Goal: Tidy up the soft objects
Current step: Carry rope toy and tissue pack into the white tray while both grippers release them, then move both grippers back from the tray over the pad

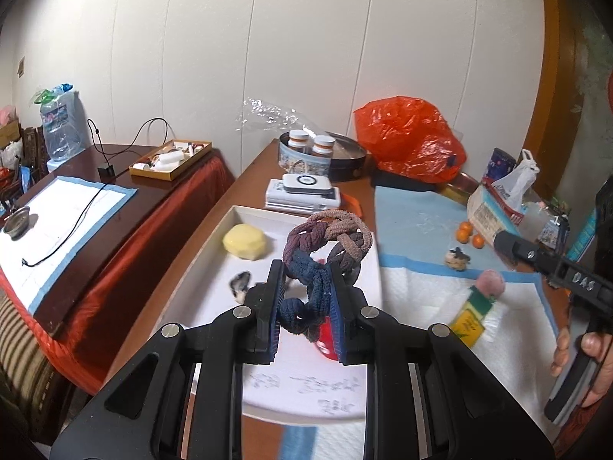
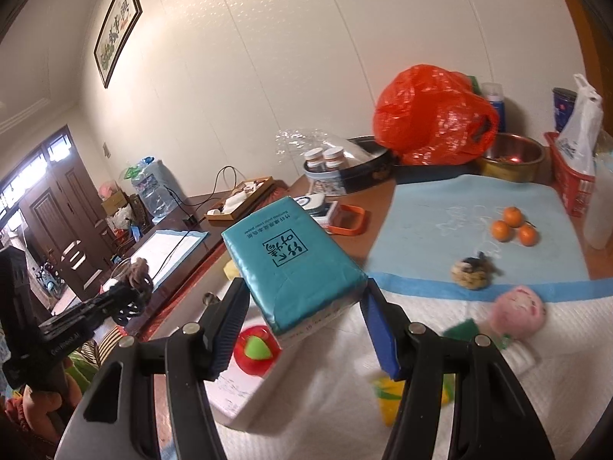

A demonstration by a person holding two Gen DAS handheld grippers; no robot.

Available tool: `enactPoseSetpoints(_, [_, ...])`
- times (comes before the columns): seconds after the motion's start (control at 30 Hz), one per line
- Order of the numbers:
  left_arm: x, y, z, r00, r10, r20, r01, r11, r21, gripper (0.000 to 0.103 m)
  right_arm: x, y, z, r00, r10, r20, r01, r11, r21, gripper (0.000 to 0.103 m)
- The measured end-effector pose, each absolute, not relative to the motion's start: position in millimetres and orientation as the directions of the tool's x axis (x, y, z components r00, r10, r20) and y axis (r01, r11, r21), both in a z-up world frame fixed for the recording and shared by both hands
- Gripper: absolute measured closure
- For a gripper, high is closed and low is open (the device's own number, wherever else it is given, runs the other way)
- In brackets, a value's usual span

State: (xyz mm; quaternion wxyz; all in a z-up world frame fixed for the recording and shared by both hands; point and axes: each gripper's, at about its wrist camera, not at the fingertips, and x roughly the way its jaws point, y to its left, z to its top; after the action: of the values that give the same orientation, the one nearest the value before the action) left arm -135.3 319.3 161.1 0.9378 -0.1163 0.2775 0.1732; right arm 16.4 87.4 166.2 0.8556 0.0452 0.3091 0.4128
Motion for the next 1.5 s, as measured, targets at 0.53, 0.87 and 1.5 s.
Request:
enactPoseSetpoints(0.53, [-113,369,130,0.745,0.172,-0.644,-0.362,0.916,-0.174,0.082,18,194,150,0.430,0.692,-0.579,-0.666,0.677,0.314,0.043])
enactPoseSetpoints(0.87, [-114,389,98,0.676,0.206,-0.707,-0.434,0.887,-0.157,0.064,22,239,107,0.391,0.641,-0.660,-0.653,0.699,0.292,0.042])
enactPoseSetpoints(1.5, [-118,363,104,0.725,0.238,-0.646,-0.430,0.890,-0.154,0.000,-5,203,122,0.470,0.655,-0.591,-0.653,0.709,0.267,0.000])
